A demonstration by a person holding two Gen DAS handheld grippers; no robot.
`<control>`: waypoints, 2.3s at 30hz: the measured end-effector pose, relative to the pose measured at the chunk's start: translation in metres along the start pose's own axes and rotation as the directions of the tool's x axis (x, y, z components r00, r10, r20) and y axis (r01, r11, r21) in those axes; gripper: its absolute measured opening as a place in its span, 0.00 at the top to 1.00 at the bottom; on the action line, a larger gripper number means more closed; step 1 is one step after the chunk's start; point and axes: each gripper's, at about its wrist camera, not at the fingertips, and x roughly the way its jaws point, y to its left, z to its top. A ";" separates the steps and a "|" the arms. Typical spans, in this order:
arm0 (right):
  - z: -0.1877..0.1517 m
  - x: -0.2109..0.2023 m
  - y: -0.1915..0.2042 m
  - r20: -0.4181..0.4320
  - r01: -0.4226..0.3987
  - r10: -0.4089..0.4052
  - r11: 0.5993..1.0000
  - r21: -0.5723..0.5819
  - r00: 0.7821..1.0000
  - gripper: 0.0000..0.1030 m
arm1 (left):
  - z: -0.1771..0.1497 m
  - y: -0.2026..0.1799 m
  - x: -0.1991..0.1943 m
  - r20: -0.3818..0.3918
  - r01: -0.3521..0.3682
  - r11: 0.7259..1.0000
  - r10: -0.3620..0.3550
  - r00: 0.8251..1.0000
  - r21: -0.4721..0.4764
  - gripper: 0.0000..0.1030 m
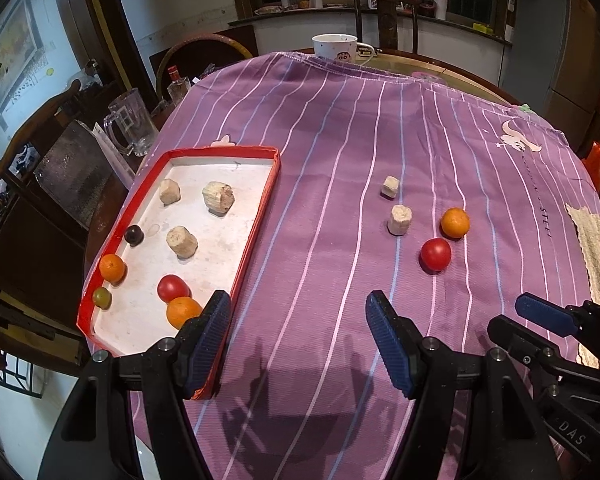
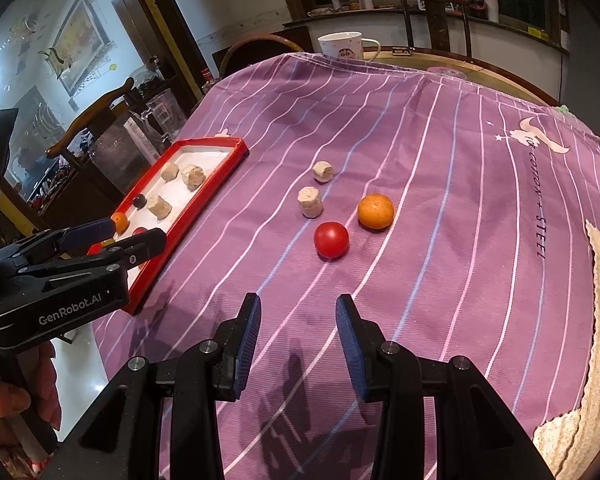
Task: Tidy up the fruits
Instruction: 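Move both grippers from the tray back toward the remaining corks and fruit, then grasp the beige cork with the left gripper while the right gripper grasps the orange, then carry the cork over the tray with the left gripper while the right gripper carries the orange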
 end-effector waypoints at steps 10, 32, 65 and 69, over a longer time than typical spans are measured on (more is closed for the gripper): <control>-0.004 0.016 -0.017 -0.043 0.017 -0.014 0.999 0.051 0.999 0.58 | -0.004 0.010 0.030 -0.066 0.042 0.997 -0.047 0.997 -0.069 0.33; 0.067 0.084 -0.059 -0.063 0.073 -0.067 0.992 0.101 0.996 0.58 | 0.049 -0.032 0.105 -0.076 0.291 0.956 -0.293 0.953 -0.034 0.49; 0.054 0.054 -0.069 -0.032 0.065 -0.060 0.983 0.174 0.998 0.64 | 0.045 -0.027 0.099 -0.069 0.378 0.922 -0.383 0.921 -0.079 0.77; 0.056 0.053 -0.044 -0.025 0.043 -0.039 0.988 0.149 0.999 0.64 | 0.040 0.008 0.073 -0.019 0.336 0.937 -0.339 0.941 -0.091 0.77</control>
